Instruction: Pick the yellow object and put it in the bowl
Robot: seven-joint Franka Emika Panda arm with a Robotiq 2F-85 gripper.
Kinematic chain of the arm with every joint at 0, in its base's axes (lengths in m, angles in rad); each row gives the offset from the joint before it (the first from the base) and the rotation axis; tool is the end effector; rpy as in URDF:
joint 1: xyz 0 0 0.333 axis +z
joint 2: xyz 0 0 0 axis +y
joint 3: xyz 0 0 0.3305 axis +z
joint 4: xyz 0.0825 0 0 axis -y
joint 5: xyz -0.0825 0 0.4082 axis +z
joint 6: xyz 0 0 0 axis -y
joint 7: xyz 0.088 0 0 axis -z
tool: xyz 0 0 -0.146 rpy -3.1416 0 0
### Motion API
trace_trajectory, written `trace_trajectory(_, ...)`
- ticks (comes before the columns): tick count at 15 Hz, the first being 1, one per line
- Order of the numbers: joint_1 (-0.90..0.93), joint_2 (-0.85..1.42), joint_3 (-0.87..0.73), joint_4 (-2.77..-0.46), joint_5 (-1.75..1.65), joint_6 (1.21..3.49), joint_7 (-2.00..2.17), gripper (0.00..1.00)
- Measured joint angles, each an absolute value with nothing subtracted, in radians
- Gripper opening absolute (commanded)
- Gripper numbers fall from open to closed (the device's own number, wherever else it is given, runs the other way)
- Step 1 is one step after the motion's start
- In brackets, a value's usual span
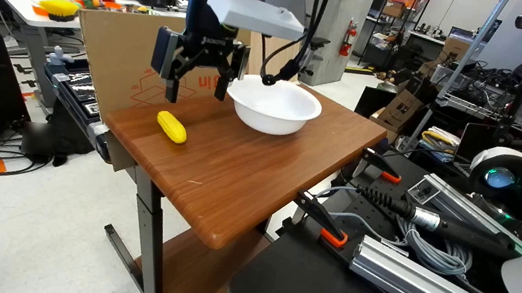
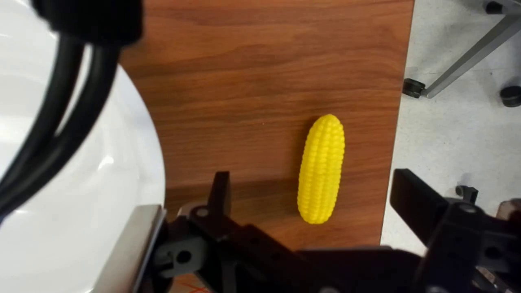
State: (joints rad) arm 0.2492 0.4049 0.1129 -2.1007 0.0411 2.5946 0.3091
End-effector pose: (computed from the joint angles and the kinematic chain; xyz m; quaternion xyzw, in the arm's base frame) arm 0.5756 0.2190 0.1889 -0.9984 -0.0039 -0.0318 0.0465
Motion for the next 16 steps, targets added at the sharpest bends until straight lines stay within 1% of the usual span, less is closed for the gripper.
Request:
trace_trajectory(7,0.289,0.497,0.092,-2.023,0.002,2.594,0.349,1.00)
trace_trajectory(16,0.289,0.616,0.010,-1.866,0.002,2.585,0.415,1.00)
